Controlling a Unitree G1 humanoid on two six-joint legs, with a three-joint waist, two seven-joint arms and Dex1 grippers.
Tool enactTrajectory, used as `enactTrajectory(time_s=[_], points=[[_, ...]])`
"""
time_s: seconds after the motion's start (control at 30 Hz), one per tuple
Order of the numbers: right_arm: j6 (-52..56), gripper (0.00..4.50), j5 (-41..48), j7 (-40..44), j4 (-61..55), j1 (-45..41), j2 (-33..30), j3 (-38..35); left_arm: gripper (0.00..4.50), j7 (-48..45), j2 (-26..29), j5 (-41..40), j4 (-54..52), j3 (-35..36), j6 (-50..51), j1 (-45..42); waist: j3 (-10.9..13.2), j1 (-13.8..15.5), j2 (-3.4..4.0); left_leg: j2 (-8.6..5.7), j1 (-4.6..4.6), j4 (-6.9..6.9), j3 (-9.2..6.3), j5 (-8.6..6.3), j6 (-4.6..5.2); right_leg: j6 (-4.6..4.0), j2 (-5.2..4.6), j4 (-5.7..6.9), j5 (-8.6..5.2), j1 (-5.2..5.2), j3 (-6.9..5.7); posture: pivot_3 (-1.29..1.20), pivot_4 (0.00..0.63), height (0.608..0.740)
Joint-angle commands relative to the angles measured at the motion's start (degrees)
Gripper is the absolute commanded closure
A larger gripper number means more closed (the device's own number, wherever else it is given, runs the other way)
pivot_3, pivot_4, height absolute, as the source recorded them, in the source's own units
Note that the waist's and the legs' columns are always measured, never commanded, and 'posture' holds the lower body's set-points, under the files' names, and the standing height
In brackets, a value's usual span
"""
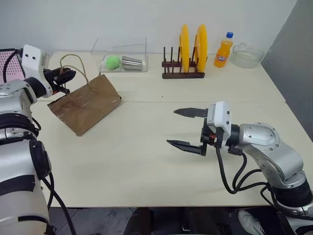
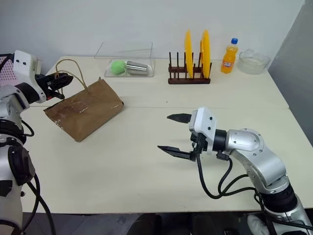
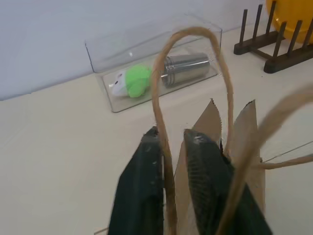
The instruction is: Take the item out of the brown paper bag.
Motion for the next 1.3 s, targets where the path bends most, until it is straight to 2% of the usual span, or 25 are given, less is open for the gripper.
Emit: enactTrajectory(time_s=[0.03,0.43,0.83,1.23,1.3], points=[[0.4,0.00,1.1,-0.3,-2.7,0.5,-0.6,-1.7,4.46,0.1,0.3,0.4,-0.4,0.7,-1.8,-3.0,0.0,0.0,0.00,0.00,0.00,0.00,0.00,0.00,0.00,0.00,0.00,0.00,0.00,0.00,0.00,0.00,0.150,0.740],[3.8,0.00,3.2,-2.0,-5.3,2.9,-2.3,-4.8,4.46,-7.5,-3.4,1.2,-1.9,-0.6,-5.6,-12.7,0.1,0.2,-0.16,-0.02,-0.07,0.09,-0.01,0.00,-0.01,0.01,-0.01,0.01,0.01,0.01,-0.03,0.00,0.150,0.740],[9.5,0.00,7.3,-7.7,-11.5,10.3,-4.4,-12.3,4.46,-13.3,-14.1,0.3,-2.0,-1.1,-5.0,-18.4,0.1,0.2,-0.19,-0.02,-0.17,0.12,-0.01,0.01,-0.01,0.02,0.00,0.05,0.01,-0.04,-0.04,0.00,0.150,0.740],[13.6,0.00,10.3,-16.1,-19.6,18.7,-4.5,-17.3,4.46,-11.9,-25.6,0.3,0.3,-0.8,-5.8,-23.2,0.2,0.0,-0.28,-0.03,-0.20,0.47,0.02,0.00,0.00,0.05,0.00,0.45,0.00,-0.08,0.01,0.00,0.150,0.740],[14.1,0.00,10.7,-17.1,-20.4,19.2,-4.5,-17.4,4.46,-11.6,-26.8,0.4,0.6,-0.8,-5.9,-23.4,0.2,0.0,-0.30,-0.04,-0.23,0.68,0.00,-0.01,0.02,0.30,0.01,0.66,-0.15,-0.08,0.00,0.00,0.150,0.740]])
